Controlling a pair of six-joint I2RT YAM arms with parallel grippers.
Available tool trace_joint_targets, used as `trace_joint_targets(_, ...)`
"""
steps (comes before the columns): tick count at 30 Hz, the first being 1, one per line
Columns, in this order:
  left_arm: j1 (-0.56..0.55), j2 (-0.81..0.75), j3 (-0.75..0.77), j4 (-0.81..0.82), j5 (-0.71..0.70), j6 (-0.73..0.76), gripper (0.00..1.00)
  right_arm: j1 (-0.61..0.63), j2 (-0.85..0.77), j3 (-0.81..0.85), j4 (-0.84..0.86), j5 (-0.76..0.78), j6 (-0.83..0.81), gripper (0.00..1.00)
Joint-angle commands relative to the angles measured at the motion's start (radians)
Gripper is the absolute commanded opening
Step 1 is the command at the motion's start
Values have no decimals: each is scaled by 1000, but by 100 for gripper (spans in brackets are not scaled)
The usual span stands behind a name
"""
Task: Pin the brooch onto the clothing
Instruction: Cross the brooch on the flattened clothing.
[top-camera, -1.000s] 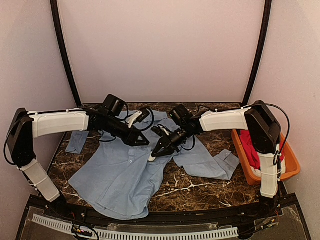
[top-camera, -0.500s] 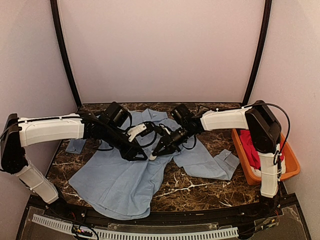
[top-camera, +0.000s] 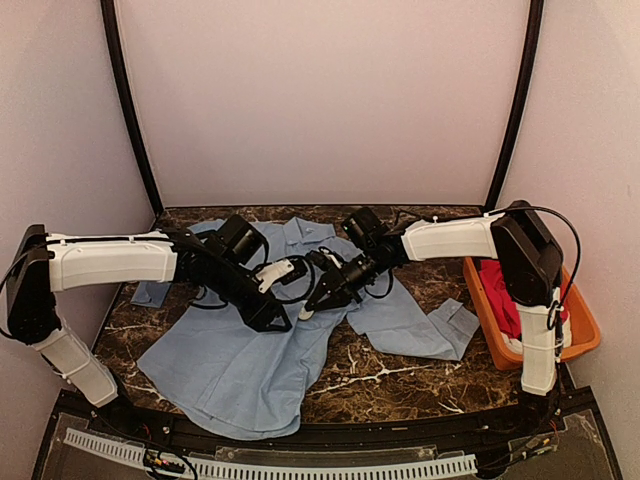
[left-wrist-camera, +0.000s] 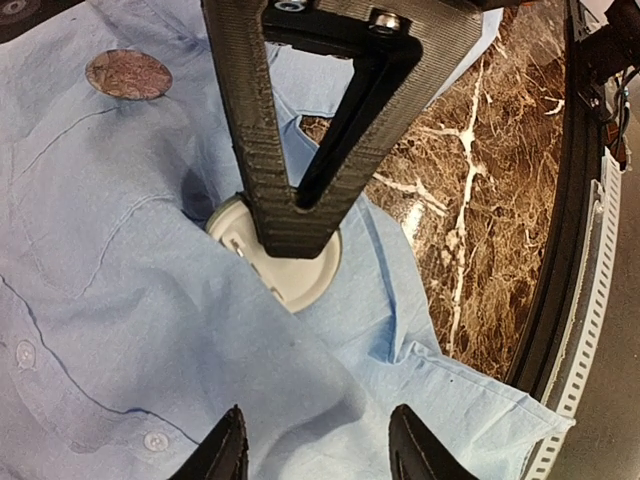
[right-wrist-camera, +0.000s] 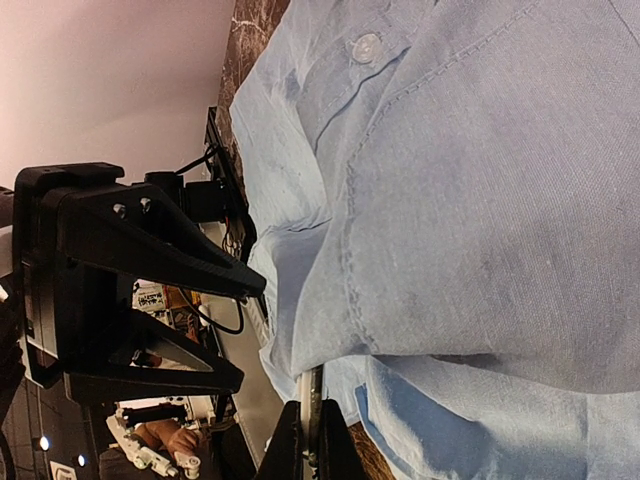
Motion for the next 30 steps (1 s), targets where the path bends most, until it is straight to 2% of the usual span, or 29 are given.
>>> trace_joint_targets(1,-7,-4,-19,33,-29,-54,49,-7,-44,-2,24,-8,14,0)
trace_joint_targets(4,-10,-3,-18,56,-26,-78,55,-7,-44,-2,30,-8,18,0)
trace_joint_targets(16,-45,86,33,-23,-121,-70,55,-7,-44,-1,39,-9,27,0)
trace_joint_targets(17,-45,90,37,-26,-132,-69,53,-7,-45,-1,40,-9,27,0)
trace_joint_targets(19,-45,96,40,-30,-144,-67,43,-7,-45,-3,40,-9,27,0)
trace_joint_targets(20,-45,98,41,-32,-147,-66,34,-7,-48,-4,38,-11,28,0)
trace_joint_targets(25,-45,108,54,-36,-153,-55,5,-5,-52,-6,35,-13,23,0)
trace_joint_targets(26,-45,110,56,-38,-157,-52,2,-6,-52,-7,30,-14,20,0)
trace_joint_targets(30,-45,103,63,-42,-181,-43,1,-3,-52,-13,8,-19,-1,0)
